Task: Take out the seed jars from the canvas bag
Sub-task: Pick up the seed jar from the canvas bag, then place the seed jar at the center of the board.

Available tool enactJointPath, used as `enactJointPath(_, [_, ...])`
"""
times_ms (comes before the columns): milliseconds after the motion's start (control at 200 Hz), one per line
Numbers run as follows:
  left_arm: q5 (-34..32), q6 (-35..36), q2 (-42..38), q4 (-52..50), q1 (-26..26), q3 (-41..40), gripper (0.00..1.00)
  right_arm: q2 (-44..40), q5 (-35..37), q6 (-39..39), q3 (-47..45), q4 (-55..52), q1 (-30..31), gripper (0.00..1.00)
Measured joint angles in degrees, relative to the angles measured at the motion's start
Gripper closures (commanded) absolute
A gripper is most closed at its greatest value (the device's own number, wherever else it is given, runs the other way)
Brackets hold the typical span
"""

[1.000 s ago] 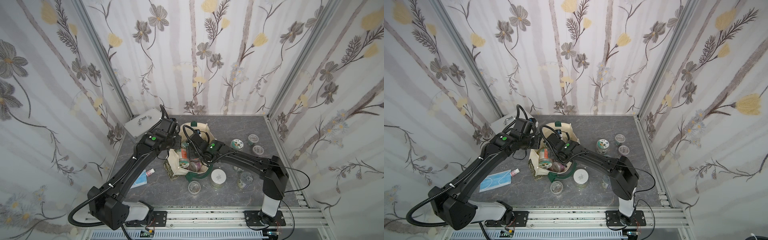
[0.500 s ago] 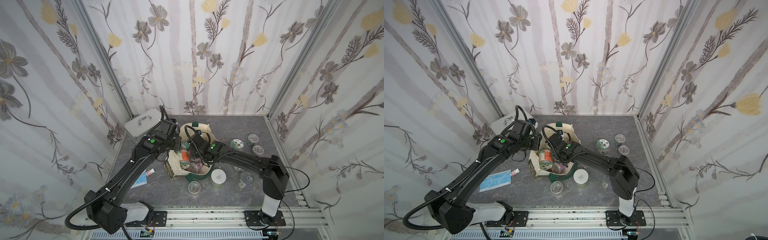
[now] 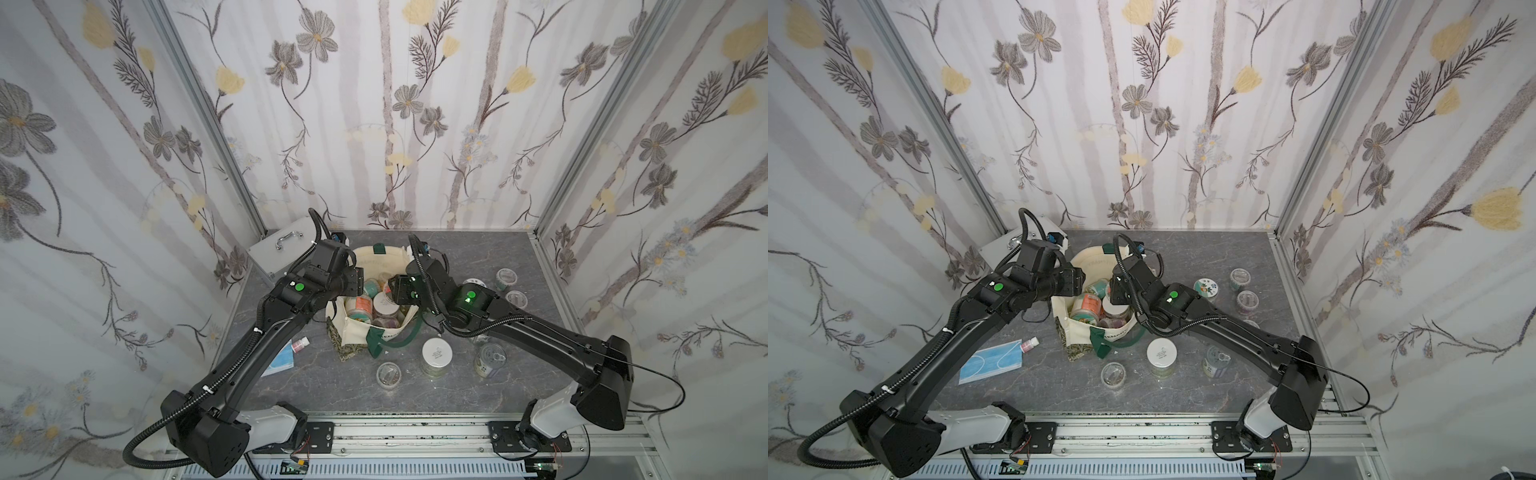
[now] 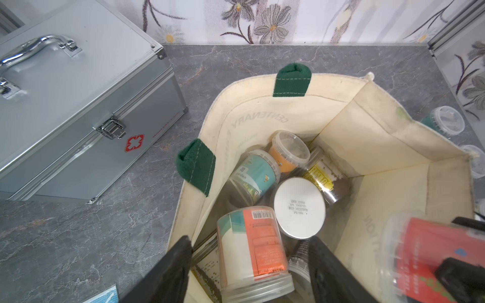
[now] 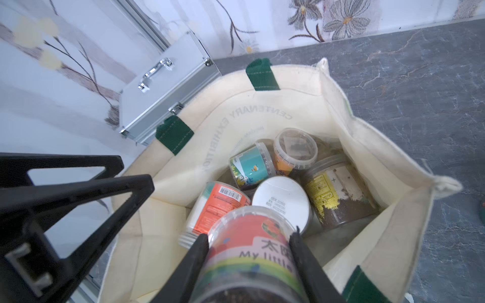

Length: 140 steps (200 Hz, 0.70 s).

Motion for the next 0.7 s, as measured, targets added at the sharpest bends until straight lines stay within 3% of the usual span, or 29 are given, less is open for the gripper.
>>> enactJointPath(65, [0.72, -0.7, -1.36, 0.2, 0.0, 0.61, 0.0, -3.15, -2.29, 0.07, -2.82, 2.78, -0.9, 0.53])
enactJointPath(320, [9.92, -4.83, -5.11, 1.79, -1.44, 1.42, 0.0, -16.09, -16.7, 5.18, -18.01, 18.64, -7.8, 0.53])
enactJointPath(505, [20.04, -7.85, -5.62, 6.99, -3.69, 0.52, 0.0, -23.85, -31.82, 14.93, -32.0, 36.92, -15.82, 0.52])
enactJointPath(699, [29.46, -12.0, -5.29, 15.8, -5.29, -2.45, 0.0, -26.01, -44.09, 27.36, -43.1, 57.61, -20.5, 0.52])
